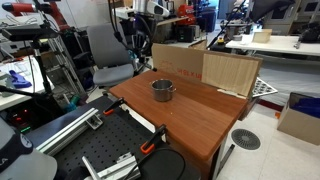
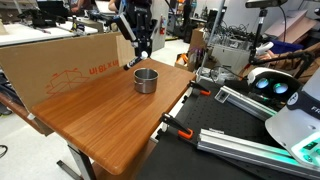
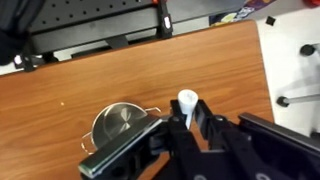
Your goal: Remove the marker from the bowl and put it on the table
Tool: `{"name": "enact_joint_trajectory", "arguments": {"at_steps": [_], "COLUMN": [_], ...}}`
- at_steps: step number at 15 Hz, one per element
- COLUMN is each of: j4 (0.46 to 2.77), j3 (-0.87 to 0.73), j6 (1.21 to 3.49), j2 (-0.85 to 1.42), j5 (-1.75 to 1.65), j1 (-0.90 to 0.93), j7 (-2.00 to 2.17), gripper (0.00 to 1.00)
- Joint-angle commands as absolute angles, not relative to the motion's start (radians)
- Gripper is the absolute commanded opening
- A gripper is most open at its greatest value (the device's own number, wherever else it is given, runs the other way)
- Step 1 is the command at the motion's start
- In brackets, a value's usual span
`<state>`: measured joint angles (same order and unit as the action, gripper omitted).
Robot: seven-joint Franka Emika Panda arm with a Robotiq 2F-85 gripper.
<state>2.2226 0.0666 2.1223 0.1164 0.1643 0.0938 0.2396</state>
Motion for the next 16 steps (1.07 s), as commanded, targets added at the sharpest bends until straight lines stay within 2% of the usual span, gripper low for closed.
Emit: {"name": "enact_joint_trajectory", "arguments": {"at_steps": [1, 11, 16], "j4": [2.227, 2.208, 2.17], "j3": [0.076, 0.086, 0.07], "j6": [2.183, 2.4, 2.438], "j2": [0.139, 0.297, 0.391], "j5": [0.154, 0.129, 0.073], "j1": [0.105, 0.155, 0.184], "j7": [0.265, 0.291, 0.335], "gripper": [0.05, 0.05, 0.05]}}
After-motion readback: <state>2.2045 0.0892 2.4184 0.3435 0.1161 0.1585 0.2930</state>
